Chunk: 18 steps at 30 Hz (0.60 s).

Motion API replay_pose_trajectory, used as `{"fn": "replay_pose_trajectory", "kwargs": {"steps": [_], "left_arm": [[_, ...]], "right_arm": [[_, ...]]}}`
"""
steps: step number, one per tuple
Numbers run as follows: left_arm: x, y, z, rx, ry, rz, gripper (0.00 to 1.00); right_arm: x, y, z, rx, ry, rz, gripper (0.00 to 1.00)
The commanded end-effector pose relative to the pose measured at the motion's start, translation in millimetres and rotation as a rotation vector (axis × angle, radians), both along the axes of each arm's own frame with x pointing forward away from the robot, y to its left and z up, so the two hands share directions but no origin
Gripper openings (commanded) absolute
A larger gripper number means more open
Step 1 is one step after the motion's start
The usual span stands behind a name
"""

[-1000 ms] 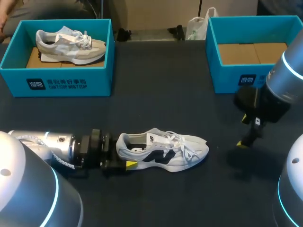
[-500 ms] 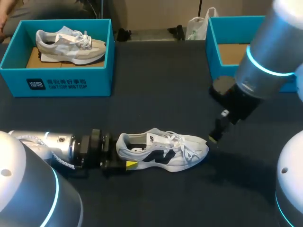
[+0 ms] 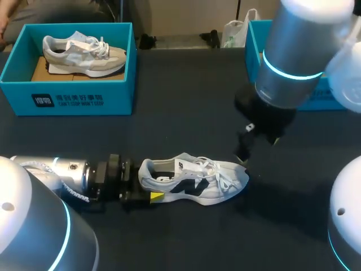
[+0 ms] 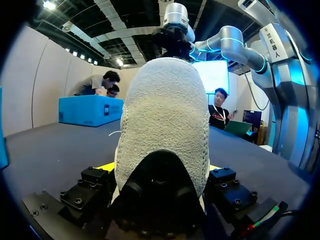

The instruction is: Take the shoe out of the shoebox, open the shoe tongue, remove and reinsert the insole, then place the shoe into the shoebox

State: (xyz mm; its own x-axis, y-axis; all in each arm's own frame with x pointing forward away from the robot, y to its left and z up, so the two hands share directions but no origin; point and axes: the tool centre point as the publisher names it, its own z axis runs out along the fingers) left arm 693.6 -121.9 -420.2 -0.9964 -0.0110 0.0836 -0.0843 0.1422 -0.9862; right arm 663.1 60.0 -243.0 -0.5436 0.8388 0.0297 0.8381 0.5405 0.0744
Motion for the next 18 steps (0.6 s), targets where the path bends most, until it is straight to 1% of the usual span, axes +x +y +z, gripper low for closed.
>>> {"fn": "replay_pose_trajectory", "kwargs": {"steps": [1, 4, 6, 9, 10, 18], "left_arm": [[-0.5, -1.6, -0.2, 0.002, 0.0, 0.003, 0.0], [-0.5, -1.6, -0.2, 0.002, 0.0, 0.003, 0.0], [-0.5, -1.6, -0.2, 0.002, 0.0, 0.003, 0.0], [-0.5, -1.6, -0.2, 0.002, 0.0, 0.003, 0.0], [-0.5, -1.6, -0.2, 0.002, 0.0, 0.003, 0.0], [-0.5, -1.6, -0.2, 0.002, 0.0, 0.003, 0.0]], "right_arm": [[2.0, 46.3, -12.4, -0.039, -0.007, -0.299, 1.0], [-1.9, 71.9, -9.1, -0.075, -0.015, -0.438, 1.0], [-2.1, 88.1, -7.3, -0.12, -0.009, -0.523, 1.0], [-0.3, 109.7, -7.8, -0.113, 0.001, -0.636, 1.0], [-0.2, 114.5, -8.1, -0.117, -0.001, -0.641, 1.0], [-0.2, 114.5, -8.1, -0.117, -0.001, -0.641, 1.0]]}}
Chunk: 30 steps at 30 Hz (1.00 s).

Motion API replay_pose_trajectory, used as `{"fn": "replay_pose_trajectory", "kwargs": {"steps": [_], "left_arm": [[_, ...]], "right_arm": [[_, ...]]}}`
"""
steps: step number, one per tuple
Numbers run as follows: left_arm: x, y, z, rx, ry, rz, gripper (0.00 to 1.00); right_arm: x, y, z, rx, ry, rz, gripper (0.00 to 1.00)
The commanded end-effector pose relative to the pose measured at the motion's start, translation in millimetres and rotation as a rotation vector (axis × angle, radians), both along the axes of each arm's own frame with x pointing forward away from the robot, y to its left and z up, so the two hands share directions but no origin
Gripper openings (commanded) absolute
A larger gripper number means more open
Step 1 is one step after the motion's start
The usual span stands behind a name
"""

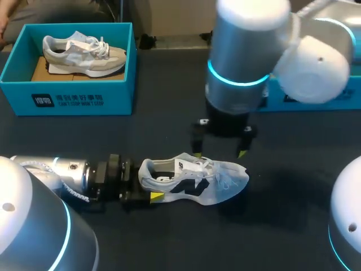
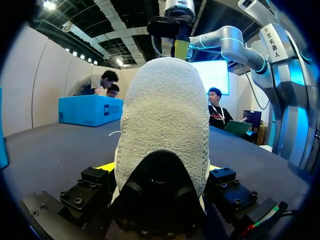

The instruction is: Take the shoe out of the shoebox, open the shoe tongue, remove and reinsert the insole, then place the shoe into the shoebox

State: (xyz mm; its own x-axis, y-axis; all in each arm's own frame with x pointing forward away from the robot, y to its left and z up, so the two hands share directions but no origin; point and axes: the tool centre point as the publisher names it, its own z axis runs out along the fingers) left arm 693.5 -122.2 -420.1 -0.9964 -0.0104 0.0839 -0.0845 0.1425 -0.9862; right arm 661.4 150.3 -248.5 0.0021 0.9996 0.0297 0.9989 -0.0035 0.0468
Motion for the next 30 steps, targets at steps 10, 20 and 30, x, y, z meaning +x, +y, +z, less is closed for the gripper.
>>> {"fn": "replay_pose_trajectory", "kwargs": {"steps": [10, 20, 30], "left_arm": [[-0.4, -1.3, -0.3, 0.001, 0.0, 0.004, 0.0], [-0.4, -1.3, -0.3, 0.001, 0.0, 0.004, 0.0], [-0.4, -1.3, -0.3, 0.001, 0.0, 0.004, 0.0]], "right_arm": [[0.1, 61.6, 1.9, -0.246, -0.018, -0.172, 1.0], [3.3, 93.6, -8.7, -0.375, -0.012, -0.225, 1.0], [4.2, 113.6, -38.5, -0.433, -0.041, -0.158, 1.0]]}}
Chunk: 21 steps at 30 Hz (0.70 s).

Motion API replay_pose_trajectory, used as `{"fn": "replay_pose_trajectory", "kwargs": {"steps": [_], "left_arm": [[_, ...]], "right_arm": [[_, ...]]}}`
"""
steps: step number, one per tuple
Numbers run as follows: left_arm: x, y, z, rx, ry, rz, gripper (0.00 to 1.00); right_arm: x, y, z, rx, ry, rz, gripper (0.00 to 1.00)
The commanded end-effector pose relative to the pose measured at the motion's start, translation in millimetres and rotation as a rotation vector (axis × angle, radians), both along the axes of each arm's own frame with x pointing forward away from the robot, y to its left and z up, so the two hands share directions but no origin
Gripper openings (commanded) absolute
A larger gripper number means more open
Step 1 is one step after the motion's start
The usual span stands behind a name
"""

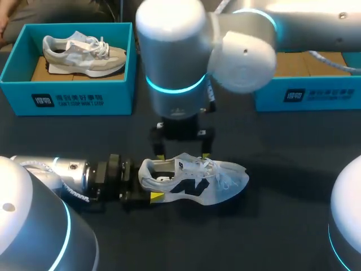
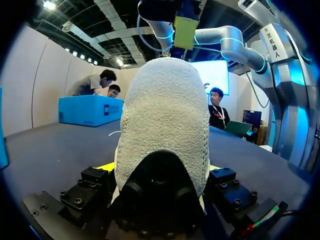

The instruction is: Take the shoe out of the shoebox, open the shoe tongue, remove and reinsert the insole, then place the shoe into the shoebox

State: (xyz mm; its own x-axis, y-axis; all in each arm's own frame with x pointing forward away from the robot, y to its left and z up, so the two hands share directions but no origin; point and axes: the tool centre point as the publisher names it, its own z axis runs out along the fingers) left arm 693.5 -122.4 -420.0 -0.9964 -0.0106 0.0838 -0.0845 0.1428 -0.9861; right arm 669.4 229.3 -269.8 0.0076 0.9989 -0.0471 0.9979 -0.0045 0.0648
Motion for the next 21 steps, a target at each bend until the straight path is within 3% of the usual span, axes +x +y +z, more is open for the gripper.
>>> {"fn": "replay_pose_trajectory", "kwargs": {"steps": [1, 21], "left_arm": [[-0.3, -1.1, -0.4, 0.001, 0.0, 0.004, 0.0], [-0.3, -1.1, -0.4, 0.001, 0.0, 0.004, 0.0]], "right_arm": [[-3.0, 35.9, -19.9, -0.369, -0.028, -0.154, 1.0], [-2.9, 37.8, -44.1, -0.482, -0.068, -0.178, 1.0]]}}
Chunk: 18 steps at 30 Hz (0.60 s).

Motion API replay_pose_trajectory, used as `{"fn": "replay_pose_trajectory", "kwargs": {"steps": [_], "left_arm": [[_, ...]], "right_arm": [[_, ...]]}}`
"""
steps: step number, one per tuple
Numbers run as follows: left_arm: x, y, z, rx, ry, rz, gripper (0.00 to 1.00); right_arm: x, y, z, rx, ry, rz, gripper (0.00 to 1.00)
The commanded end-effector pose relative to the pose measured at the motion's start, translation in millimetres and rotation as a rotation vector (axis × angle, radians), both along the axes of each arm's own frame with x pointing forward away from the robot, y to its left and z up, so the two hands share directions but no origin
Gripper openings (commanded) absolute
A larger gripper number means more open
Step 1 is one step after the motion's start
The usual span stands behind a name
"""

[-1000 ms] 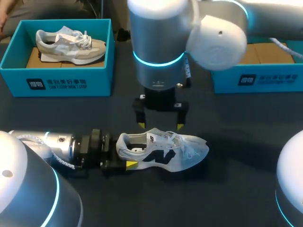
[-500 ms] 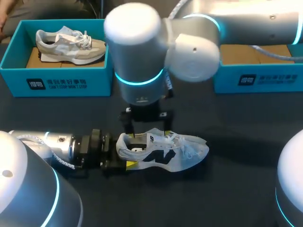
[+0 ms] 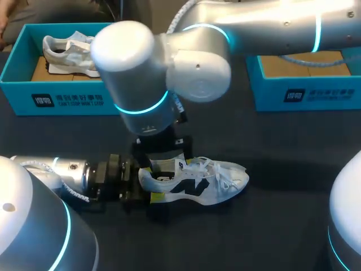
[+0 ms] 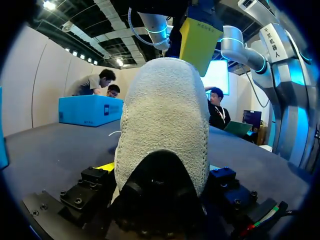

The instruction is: Take the shoe out of the shoebox, open the shoe tongue, remove and reinsert the insole, then place the shoe into the shoebox

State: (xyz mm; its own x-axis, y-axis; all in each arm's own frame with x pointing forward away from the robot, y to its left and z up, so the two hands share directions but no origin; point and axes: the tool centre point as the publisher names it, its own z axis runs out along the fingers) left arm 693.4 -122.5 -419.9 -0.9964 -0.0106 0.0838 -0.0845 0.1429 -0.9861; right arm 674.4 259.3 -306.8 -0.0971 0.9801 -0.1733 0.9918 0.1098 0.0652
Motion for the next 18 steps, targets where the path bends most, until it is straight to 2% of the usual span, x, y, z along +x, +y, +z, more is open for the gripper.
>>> {"fn": "replay_pose_trajectory", "kwargs": {"steps": [1, 18], "left_arm": [[-0.3, -1.0, -0.5, 0.001, 0.0, 0.004, 0.0], [-0.3, -1.0, -0.5, 0.001, 0.0, 0.004, 0.0]], "right_arm": [[-7.8, 7.0, -8.6, -0.357, -0.098, -0.278, 1.0], [-4.6, -22.0, -20.3, -0.366, -0.113, -0.317, 1.0]]}}
